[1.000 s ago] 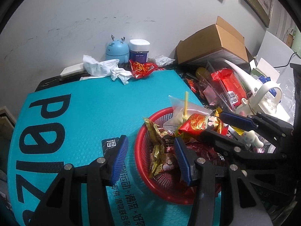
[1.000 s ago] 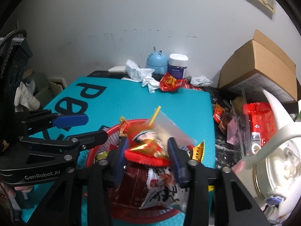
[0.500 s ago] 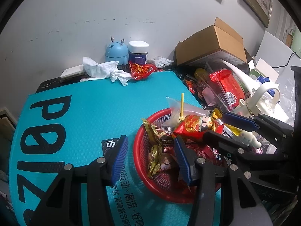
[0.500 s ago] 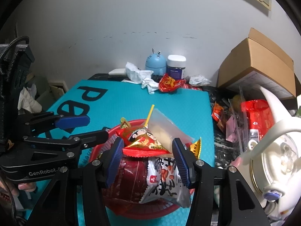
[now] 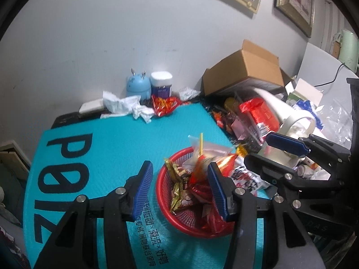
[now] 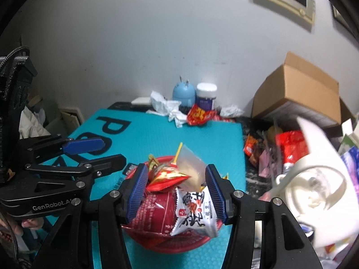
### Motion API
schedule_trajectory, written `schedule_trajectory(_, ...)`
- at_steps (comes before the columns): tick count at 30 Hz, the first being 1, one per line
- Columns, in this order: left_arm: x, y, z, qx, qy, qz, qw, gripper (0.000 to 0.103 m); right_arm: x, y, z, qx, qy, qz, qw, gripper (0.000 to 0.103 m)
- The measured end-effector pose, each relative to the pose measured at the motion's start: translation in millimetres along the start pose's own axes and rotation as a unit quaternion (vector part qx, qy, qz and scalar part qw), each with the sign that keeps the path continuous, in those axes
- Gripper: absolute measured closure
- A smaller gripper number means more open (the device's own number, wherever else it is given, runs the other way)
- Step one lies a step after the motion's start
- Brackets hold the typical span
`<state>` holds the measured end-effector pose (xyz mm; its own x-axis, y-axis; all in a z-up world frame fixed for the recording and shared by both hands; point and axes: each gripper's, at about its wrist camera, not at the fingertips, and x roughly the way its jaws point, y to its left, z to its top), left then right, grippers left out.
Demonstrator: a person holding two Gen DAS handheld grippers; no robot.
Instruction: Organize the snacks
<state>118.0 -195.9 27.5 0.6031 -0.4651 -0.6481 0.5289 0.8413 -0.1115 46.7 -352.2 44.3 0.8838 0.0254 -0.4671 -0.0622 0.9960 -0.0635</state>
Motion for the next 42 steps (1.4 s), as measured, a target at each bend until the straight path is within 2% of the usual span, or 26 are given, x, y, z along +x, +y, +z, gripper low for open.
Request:
schedule_trajectory(8, -42, -16, 11, 0.018, -0.043, 0.001, 0.9989, 0.053, -44, 4, 11, -0.008, -0.048, -0.018, 0.999, 0.045)
schedule_trajectory(11, -57, -21, 11, 0.021, -0.056, -0.002, 0.9982, 0.051, -64, 9, 9, -0.01, -0.065, -0.022, 0.998, 0.04)
schedule_trajectory(14, -74, -25, 7, 0.019, -0.069, -0.003, 0.9974, 0.035, -82, 13, 5, -0.009, -0.08, -0.028, 0.996, 0.032)
schedule_trajectory(15, -80, -27, 5, 0.02, -0.073, -0.001, 0.9971, 0.033, -88, 14, 4, -0.009, -0.085, -0.03, 0.996, 0.03)
schedule_trajectory(26, -131, -41, -23, 0.024, -0.087, 0.013, 0.9959, 0.032, -155, 22, -25, 0.011, -0.138, -0.058, 0.989, 0.005)
schedule_trajectory(30, -145, -49, -39, 0.03, -0.093, 0.024, 0.995, 0.032, -168, 23, -41, 0.026, -0.143, -0.062, 0.987, 0.003)
schedule_trajectory(42, -151, -71, -95, 0.023, -0.063, 0.004, 0.9977, 0.032, -180, 28, -105, 0.054, -0.108, -0.054, 0.991, 0.002)
